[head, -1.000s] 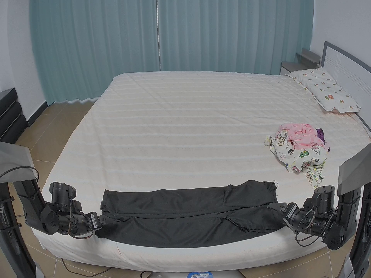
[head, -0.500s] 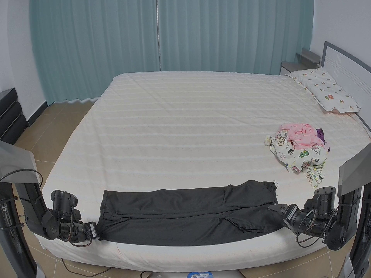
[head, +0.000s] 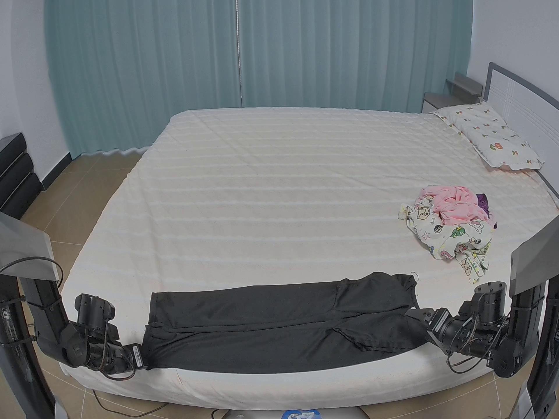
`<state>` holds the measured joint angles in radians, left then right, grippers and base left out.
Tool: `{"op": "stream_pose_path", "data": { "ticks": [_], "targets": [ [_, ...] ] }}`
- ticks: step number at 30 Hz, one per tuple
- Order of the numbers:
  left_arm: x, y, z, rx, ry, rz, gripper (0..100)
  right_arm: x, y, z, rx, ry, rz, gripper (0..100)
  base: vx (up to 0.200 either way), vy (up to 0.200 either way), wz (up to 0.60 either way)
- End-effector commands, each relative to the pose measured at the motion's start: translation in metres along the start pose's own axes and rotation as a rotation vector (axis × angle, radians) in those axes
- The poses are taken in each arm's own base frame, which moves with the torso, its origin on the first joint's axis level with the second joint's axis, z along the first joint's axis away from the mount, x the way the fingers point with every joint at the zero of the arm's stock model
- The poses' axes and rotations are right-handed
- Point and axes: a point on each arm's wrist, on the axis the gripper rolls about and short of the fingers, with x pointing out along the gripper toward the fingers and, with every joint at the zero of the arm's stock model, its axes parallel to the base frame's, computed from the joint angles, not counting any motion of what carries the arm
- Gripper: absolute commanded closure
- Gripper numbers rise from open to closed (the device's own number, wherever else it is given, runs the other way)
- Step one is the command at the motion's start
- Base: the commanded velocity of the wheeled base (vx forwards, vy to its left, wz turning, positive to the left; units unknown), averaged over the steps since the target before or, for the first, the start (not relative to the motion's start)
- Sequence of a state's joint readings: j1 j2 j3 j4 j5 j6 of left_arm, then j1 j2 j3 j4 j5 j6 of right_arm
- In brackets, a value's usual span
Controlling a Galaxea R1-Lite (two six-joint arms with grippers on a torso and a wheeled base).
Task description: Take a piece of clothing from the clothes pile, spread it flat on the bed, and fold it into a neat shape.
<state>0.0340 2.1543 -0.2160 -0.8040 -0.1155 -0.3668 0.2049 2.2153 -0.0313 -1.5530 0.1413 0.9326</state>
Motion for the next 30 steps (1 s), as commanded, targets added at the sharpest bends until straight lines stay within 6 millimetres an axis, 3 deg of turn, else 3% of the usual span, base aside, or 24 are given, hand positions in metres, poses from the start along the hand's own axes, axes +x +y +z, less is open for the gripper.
{"op": "stream_pose_path", "data": {
  "ticks": [1, 12, 16, 20, 30],
  "targets": [
    [0.000, 0.000, 0.001, -0.008, -0.004, -0.001, 0, 0.000, 0.000, 0.000, -0.001, -0.006, 0.006, 0, 0.000, 0.000, 0.00],
    [-0.023, -0.001, 0.022, -0.102, -0.119, -0.105, 0, 0.002, -0.011, 0.008, 0.037, -0.031, -0.033, 0, 0.000, 0.000, 0.00],
    [-0.031, -0.011, 0.049, -0.153, -0.208, -0.163, 0, 0.004, -0.012, 0.004, 0.026, -0.012, -0.045, 0, 0.000, 0.000, 0.00],
    [-0.022, -0.018, 0.073, -0.142, -0.244, -0.182, 0, 0.004, -0.013, 0.002, 0.026, -0.004, -0.047, 0, 0.000, 0.000, 0.00],
    [0.016, -0.017, 0.076, 0.068, -0.084, -0.137, 0, 0.006, -0.014, -0.001, 0.021, 0.008, -0.056, 0, 0.000, 0.000, 0.00]
  ]
}}
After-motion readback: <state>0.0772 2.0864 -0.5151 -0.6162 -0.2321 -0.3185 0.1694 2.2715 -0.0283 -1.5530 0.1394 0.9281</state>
